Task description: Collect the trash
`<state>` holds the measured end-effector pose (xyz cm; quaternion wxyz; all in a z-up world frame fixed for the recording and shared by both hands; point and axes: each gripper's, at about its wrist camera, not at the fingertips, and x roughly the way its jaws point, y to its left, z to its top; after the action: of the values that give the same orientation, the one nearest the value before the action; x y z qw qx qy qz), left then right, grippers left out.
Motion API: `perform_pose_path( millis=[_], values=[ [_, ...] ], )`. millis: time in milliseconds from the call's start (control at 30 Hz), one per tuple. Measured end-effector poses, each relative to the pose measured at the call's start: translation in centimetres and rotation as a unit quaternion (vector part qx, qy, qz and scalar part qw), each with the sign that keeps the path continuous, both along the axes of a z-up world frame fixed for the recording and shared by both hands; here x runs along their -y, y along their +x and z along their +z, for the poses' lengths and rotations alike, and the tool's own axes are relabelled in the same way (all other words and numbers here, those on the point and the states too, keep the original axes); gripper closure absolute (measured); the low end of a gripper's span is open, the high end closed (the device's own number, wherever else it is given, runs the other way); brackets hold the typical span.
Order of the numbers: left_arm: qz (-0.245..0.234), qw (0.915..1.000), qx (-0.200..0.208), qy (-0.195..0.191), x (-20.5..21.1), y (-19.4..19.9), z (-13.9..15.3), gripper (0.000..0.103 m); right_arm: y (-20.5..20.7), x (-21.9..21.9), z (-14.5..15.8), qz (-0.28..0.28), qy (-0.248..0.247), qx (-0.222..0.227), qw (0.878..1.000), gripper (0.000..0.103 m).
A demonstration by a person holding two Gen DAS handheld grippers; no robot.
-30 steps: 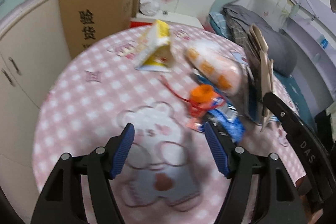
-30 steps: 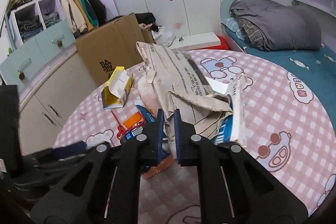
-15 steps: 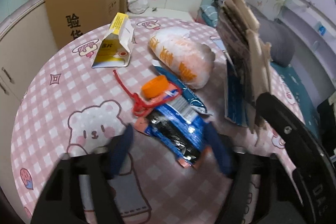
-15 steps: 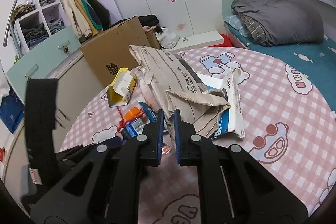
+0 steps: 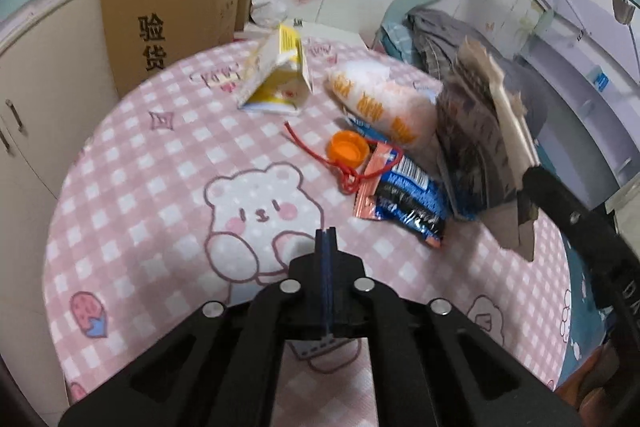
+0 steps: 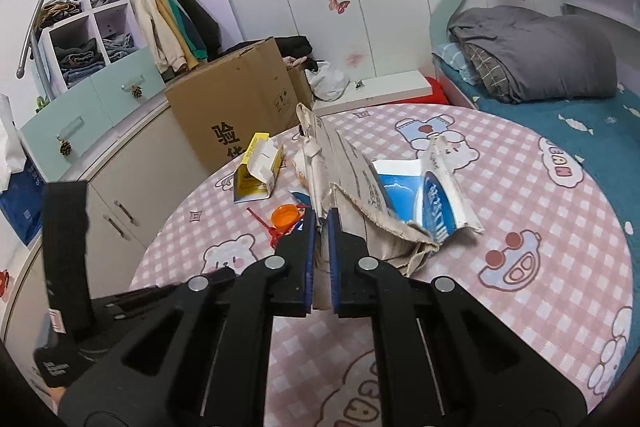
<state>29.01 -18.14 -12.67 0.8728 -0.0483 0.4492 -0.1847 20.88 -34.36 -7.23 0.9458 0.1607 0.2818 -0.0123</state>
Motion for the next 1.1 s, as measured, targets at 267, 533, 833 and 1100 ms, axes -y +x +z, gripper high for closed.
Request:
perform_pose_path(
  millis=[267, 533, 833, 1100],
  values=[
    [-0.021, 0.9997, 0.006, 0.008, 3.7, -0.1, 0.2, 0.041, -0.7, 1.8, -0.3, -0.021, -0.003, -0.001, 1.000, 0.097],
    [-0.003, 0.9998, -0.021, -0.003, 7.2, 1.9, -1.3, 0.035, 0.2, 4.0, -1.2, -0.013, 0.011, -0.001, 1.000, 0.097],
    [0.019, 0.9986, 0.002, 0.049, 9.1, 3.1, -1.7, 0.030, 1.5, 4.5, -2.6, 0.002, 0.032, -0.010, 0.999, 0.097],
    [-0.019, 0.9981, 0.007, 0.058, 7.6, 2.6, -1.6, 0.033, 1.7, 3.5, -2.9, 0.021, 0.034, -0.018, 0.999, 0.097]
  ],
)
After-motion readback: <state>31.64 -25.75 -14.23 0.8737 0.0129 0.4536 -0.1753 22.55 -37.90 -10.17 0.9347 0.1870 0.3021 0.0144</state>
